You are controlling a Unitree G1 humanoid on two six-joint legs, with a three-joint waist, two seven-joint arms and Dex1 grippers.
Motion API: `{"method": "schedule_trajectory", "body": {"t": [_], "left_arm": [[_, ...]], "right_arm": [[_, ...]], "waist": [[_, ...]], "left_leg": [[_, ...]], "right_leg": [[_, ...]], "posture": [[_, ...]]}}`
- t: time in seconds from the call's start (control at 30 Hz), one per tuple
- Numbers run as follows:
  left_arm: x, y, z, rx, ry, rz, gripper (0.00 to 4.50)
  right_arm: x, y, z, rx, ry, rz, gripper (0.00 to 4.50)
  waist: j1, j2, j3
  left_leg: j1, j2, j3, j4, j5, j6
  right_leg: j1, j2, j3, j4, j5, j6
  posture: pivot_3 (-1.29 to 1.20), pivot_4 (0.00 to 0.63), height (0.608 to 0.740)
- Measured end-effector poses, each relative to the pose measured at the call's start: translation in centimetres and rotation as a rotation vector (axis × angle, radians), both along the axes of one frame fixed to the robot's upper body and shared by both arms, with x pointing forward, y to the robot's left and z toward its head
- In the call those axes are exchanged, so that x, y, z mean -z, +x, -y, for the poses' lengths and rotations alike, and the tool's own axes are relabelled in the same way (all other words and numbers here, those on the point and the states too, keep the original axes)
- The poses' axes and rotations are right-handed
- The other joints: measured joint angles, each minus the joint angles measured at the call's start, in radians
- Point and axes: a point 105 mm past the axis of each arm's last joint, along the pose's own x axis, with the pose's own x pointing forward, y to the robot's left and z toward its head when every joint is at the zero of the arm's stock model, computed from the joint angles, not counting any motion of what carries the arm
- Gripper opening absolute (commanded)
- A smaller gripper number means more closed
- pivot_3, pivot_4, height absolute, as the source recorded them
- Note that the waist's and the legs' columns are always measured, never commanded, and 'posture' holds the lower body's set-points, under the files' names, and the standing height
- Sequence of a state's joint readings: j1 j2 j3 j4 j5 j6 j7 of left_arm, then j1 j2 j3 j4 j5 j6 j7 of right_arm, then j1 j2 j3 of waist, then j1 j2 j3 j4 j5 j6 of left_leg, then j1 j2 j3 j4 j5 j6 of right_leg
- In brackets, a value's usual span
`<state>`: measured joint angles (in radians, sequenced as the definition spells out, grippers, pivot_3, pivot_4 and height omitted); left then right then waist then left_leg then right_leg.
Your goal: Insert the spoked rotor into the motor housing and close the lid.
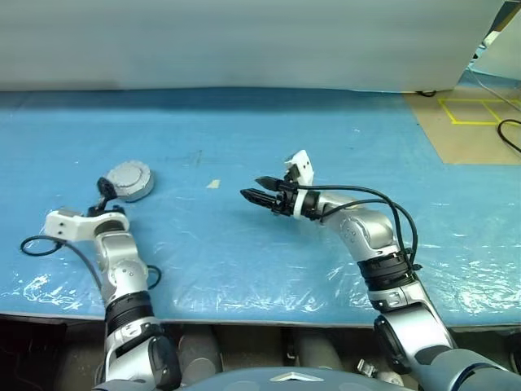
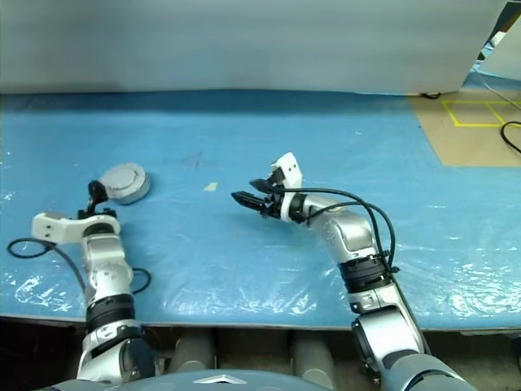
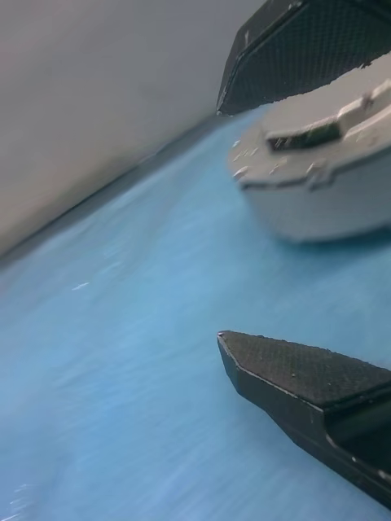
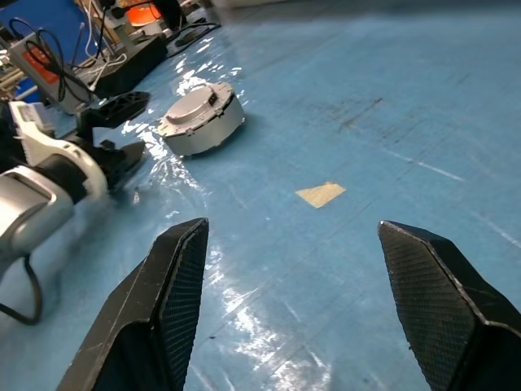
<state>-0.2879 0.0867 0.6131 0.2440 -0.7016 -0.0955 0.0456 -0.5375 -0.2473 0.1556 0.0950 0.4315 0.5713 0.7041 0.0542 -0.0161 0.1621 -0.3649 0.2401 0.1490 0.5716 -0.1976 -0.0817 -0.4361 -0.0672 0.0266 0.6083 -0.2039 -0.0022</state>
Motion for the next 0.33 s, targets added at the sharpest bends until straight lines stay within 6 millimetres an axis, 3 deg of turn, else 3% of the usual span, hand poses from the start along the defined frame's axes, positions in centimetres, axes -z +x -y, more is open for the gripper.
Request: {"method": "schedule_trajectory", "body": {"t": [0.1,0.17,0.33], "left_arm": [[-2.4,-0.1,0.1,0.085,0.214,-0.001,4.46],[-4.3,0.3,1.8,0.219,0.345,0.046,4.46],[-8.2,1.1,9.5,0.664,0.723,0.168,4.46]], "right_arm": [[-0.5,0.0,0.5,0.005,-0.014,0.126,3.54],[-0.6,-0.2,0.9,-0.006,-0.028,0.182,3.54],[-0.6,-0.5,2.9,-0.006,-0.047,0.237,3.54]], "waist": [[0.01,-0.001,0.0],[0.019,-0.002,0.0],[0.023,-0.002,0.0]], "left_leg": [[-0.001,-0.001,0.0,0.001,0.0,0.0],[-0.001,-0.002,0.0,0.001,0.0,0.0],[0.0,-0.002,0.001,0.001,0.0,0.001]], "right_leg": [[0.0,-0.001,0.0,0.0,-0.001,-0.001],[0.0,-0.003,0.0,0.0,-0.002,-0.003],[0.0,-0.004,0.0,0.002,-0.002,-0.004]], "posture": [[0.0,0.15,0.74],[0.0,0.15,0.74],[0.0,0.15,0.74]]}}
